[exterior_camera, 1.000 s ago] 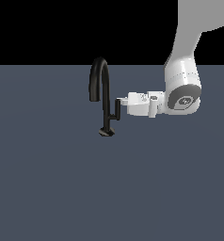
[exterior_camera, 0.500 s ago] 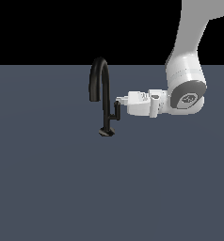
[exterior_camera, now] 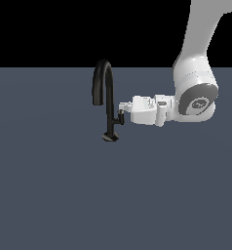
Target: Turn on the faucet by rotating a designated handle.
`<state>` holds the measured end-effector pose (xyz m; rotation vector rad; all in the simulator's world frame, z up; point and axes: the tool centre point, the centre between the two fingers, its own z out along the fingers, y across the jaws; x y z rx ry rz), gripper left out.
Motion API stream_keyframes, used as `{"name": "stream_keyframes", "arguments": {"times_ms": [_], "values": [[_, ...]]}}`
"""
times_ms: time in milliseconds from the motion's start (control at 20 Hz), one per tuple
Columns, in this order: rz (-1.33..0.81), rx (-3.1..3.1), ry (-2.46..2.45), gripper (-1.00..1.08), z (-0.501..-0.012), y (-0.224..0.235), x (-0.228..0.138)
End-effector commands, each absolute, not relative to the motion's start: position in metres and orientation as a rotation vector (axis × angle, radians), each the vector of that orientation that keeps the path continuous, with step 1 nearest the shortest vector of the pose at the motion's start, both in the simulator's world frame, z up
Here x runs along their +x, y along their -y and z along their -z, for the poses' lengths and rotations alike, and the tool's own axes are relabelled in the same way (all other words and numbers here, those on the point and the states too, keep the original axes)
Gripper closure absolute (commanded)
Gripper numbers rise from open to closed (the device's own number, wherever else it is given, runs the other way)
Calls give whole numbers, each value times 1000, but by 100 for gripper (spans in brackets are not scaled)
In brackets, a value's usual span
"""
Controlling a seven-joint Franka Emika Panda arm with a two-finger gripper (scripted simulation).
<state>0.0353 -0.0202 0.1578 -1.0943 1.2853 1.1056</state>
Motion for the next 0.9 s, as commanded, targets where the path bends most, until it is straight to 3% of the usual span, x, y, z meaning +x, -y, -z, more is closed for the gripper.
{"name": "stream_keyframes", "arguments": {"times_ms": [0,200,300,850], "values": [[-1127,-1085,-1297,108,-145,18,19],[-1129,-1084,-1297,108,-139,16,4],[-1109,-1095,-1283,108,-150,17,15],[-1129,-1085,-1297,108,-85,13,-17]]}}
